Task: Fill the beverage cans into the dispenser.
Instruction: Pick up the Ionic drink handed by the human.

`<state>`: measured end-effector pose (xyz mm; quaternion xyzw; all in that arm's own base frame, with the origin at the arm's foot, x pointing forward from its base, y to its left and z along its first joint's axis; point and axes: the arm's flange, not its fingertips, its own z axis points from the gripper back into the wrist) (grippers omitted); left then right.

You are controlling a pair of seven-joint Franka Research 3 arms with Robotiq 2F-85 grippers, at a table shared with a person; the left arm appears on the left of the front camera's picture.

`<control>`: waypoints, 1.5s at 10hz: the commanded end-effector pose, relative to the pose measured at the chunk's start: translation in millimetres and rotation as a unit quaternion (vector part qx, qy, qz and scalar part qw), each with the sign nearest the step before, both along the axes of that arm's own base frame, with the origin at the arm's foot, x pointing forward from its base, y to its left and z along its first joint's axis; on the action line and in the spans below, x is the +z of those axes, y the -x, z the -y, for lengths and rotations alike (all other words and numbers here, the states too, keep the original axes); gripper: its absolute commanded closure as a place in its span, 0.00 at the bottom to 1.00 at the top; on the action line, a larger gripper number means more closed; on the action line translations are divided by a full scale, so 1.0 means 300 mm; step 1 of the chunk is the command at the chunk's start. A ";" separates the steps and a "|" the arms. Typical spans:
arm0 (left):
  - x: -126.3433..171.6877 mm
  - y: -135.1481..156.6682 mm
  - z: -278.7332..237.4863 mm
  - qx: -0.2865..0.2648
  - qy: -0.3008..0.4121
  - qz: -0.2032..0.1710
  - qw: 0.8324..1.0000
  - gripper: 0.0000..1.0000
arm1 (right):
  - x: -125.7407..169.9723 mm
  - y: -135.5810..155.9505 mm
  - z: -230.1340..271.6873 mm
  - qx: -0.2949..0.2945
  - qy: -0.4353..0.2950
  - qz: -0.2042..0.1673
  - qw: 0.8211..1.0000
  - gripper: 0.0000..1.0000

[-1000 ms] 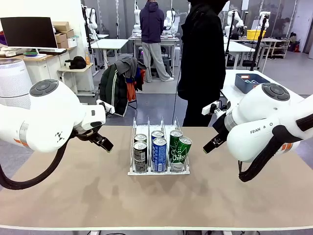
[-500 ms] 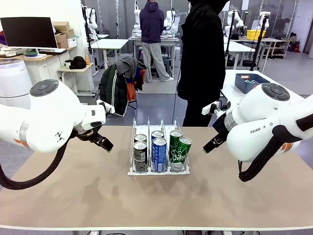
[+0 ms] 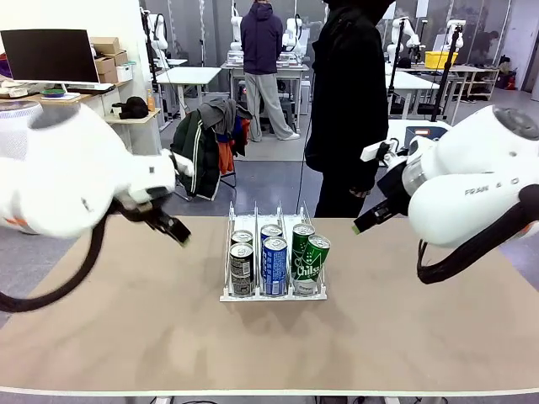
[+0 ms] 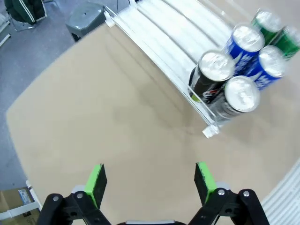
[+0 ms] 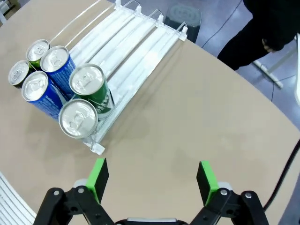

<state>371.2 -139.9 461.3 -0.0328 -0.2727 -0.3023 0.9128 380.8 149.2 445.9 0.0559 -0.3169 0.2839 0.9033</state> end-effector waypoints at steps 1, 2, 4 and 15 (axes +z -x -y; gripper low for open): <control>0.276 0.162 -0.163 0.000 0.025 0.014 1.000 0.00 | 0.016 0.089 0.104 0.017 -0.012 -0.022 1.000 0.00; 0.357 0.212 -0.199 -0.003 0.034 0.020 0.999 0.00 | 0.095 0.105 0.138 0.024 -0.017 -0.024 0.999 0.00; 0.470 0.284 -0.278 -0.009 0.044 0.031 0.999 0.00 | 0.300 0.165 0.217 0.021 -0.031 -0.003 0.999 0.00; 0.616 0.307 -0.456 -0.005 0.076 0.075 0.994 0.00 | 0.757 0.224 0.425 0.073 -0.070 0.003 0.995 0.00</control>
